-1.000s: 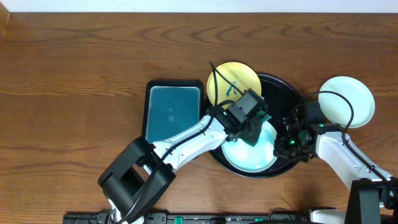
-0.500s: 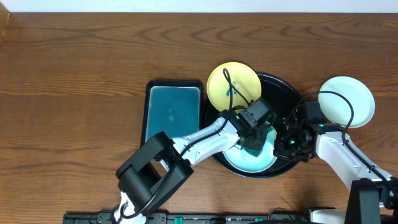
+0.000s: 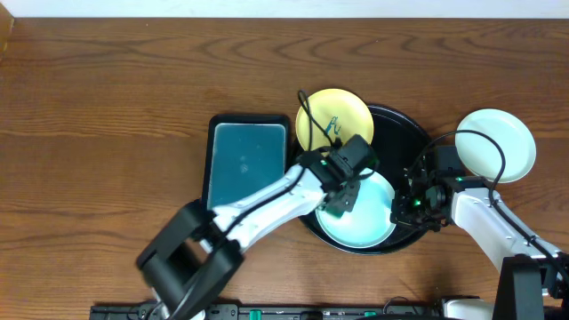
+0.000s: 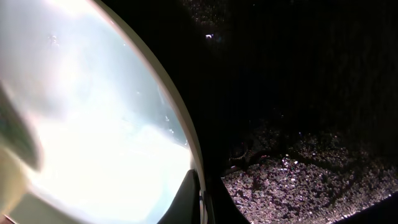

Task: Clean dirty plates on tray and stack at the side
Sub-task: 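Scrub the blue scribbles on the light blue plate with the sponge, then move the sponge with the left gripper back to the blue tray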

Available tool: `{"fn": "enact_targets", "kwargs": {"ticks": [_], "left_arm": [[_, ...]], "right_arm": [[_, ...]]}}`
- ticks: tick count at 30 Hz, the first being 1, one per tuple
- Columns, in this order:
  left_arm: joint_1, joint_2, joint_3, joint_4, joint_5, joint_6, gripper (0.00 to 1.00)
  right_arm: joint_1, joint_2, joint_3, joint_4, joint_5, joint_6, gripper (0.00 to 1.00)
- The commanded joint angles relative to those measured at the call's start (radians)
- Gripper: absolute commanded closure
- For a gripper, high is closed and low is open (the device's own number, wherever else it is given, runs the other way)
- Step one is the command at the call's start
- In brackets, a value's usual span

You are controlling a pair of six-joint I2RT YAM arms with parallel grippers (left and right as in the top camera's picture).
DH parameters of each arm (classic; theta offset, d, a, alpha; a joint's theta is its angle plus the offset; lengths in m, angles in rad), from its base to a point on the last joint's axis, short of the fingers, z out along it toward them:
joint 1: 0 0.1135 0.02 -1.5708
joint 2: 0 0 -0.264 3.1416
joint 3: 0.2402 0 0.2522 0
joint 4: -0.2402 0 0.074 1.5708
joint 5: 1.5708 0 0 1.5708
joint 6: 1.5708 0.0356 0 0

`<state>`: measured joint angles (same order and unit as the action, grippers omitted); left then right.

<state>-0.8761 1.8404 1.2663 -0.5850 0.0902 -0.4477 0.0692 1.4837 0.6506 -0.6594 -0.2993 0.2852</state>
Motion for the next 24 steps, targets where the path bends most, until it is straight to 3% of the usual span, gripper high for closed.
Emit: {"fn": "enact_targets", "kwargs": {"ticks": [1, 4, 14, 24], "left_arm": [[0.002, -0.066, 0.004, 0.056, 0.035, 0.012, 0.93], [0.0, -0.05, 0.004, 0.108, 0.104, -0.003, 0.92], [-0.04, 0.084, 0.001, 0.118, 0.109, -0.025, 0.92], [-0.015, 0.105, 0.001, -0.024, 0.074, 0.028, 0.92]], "right_arm": [[0.011, 0.035, -0.041, -0.008, 0.093, -0.002, 0.99], [0.011, 0.035, -0.041, -0.009, 0.093, -0.002, 0.99], [0.011, 0.035, -0.041, -0.01, 0.093, -0.002, 0.99], [0.011, 0.035, -0.041, -0.013, 0.093, -0.002, 0.99]]}}
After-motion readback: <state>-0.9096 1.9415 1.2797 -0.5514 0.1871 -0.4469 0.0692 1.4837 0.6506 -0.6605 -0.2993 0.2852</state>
